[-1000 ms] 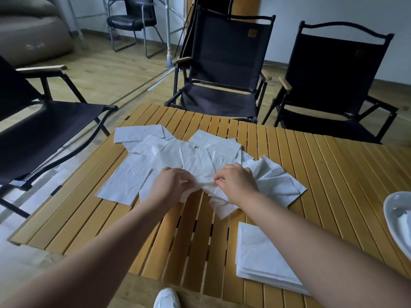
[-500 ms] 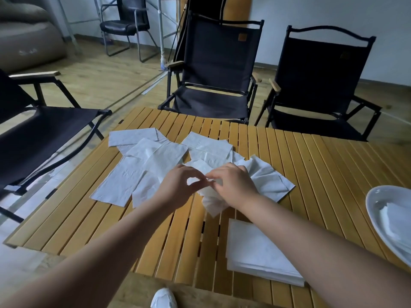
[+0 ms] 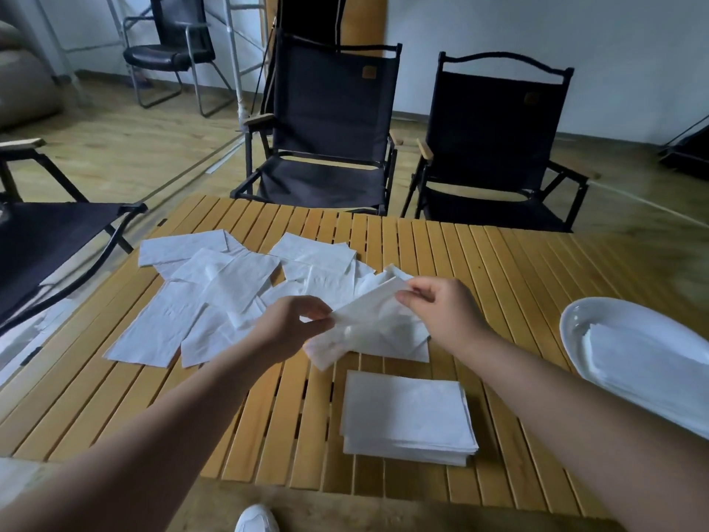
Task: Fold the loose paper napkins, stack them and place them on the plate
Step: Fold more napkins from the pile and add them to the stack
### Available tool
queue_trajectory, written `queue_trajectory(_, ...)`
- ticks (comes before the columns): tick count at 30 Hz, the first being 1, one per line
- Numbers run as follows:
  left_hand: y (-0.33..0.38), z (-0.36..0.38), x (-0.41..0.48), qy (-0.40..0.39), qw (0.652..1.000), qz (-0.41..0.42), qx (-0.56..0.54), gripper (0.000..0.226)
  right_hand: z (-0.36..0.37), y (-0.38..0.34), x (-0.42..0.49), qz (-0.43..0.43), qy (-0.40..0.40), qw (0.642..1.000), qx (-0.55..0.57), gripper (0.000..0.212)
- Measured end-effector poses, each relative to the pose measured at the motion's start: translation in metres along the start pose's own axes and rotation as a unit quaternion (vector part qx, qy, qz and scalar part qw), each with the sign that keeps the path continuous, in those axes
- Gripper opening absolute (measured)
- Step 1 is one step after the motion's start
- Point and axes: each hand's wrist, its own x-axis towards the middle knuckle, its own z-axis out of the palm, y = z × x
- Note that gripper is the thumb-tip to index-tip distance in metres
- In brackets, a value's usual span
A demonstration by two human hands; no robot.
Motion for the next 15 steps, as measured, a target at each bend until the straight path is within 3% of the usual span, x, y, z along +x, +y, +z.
queue_trajectory(4, 0.018, 0.008, 0.004, 0.018, 0.993, -0.022, -0.115, 0.014, -0.021, 0.015, -0.009, 0.046, 0.017, 0.996, 0.071, 0.012)
queue_trajectory(8, 0.043, 0.012, 0.000, -0.001, 0.955, -0.083, -0.286, 0.012, -0.033, 0.029, -0.021, 0.099, 0.042, 0.986, 0.128, 0.006)
queue_trajectory(11, 0.057, 0.014, -0.004, -0.023, 0.959, -0.080, -0.270, 0.014, -0.040, 0.035, -0.034, 0.138, 0.026, 0.984, 0.110, 0.011)
queue_trajectory(15, 0.059, 0.019, -0.012, -0.049, 0.982, -0.077, -0.165, 0.009, -0.048, 0.041, -0.053, 0.187, -0.034, 0.977, 0.097, 0.016)
